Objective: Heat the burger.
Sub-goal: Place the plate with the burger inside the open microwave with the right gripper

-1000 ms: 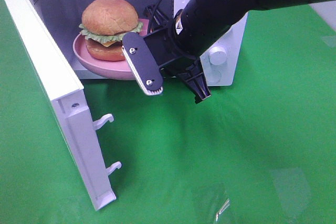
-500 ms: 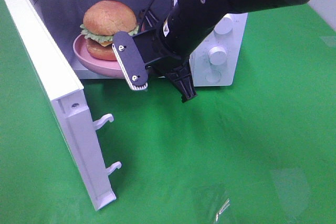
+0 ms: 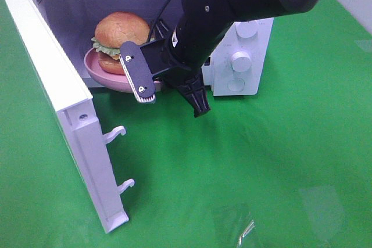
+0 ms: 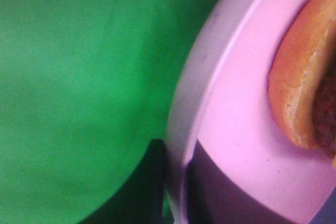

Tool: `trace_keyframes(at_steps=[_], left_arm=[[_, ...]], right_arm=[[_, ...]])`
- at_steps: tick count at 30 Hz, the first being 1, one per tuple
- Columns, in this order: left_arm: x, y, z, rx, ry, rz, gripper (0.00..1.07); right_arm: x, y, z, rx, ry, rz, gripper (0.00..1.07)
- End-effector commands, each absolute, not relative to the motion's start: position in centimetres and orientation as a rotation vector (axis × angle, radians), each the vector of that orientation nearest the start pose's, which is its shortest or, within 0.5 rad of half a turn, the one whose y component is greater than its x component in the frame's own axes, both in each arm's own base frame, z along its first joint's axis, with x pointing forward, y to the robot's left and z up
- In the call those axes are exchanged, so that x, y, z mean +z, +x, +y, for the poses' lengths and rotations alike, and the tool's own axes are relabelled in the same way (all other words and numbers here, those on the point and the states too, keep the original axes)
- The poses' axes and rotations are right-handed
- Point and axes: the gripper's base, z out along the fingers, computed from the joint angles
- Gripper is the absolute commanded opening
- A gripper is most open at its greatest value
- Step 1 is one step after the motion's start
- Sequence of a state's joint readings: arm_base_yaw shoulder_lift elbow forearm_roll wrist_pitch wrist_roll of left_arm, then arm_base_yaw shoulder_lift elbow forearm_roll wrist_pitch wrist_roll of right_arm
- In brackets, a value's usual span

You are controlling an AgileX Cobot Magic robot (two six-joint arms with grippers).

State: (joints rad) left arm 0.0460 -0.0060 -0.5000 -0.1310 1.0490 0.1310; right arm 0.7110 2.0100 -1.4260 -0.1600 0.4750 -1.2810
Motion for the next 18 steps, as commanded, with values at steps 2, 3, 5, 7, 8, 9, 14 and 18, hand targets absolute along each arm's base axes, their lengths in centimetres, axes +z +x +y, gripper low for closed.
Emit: trace_keyframes(at_steps=[2,3,5,7,8,9,14,18], left_arm=[[27.9,-0.7,-1.0,-0.040,0.094,1.990,1.02],[27.9,-0.7,-1.0,-0.040,0.094,1.990,1.02],[27.9,-0.7,-1.0,-0.040,0.094,1.990,1.02],[27.9,-0.7,-1.0,-0.039,0.094,1.990,1.02],[27.9,-0.7,-1.0,-0.040,0.094,1.990,1.02],[27.9,-0.7,-1.0,-0.040,0.094,1.990,1.02],[27.9,-0.7,-1.0,-0.039,0.094,1.990,1.02],[27.9,-0.7,-1.0,-0.039,0.094,1.990,1.02]], right_arm=[[20.3,34.5,29.0,-0.395,-2.146,1.230,0.00],[20.3,34.5,29.0,-0.395,-2.146,1.230,0.00],[20.4,34.7,29.2,-0.398,-2.142,1.225,0.00],[20.4,35.0,29.3,-0.398,-2.141,1.231,0.00],[20.3,35.1,29.5,-0.390,-2.137,1.257,0.00],[20.2,35.4,29.6,-0.387,-2.132,1.283,0.00],[20.1,36.0,29.9,-0.398,-2.117,1.315,0.00],[20.3,36.4,30.1,-0.412,-2.108,1.314,0.00]])
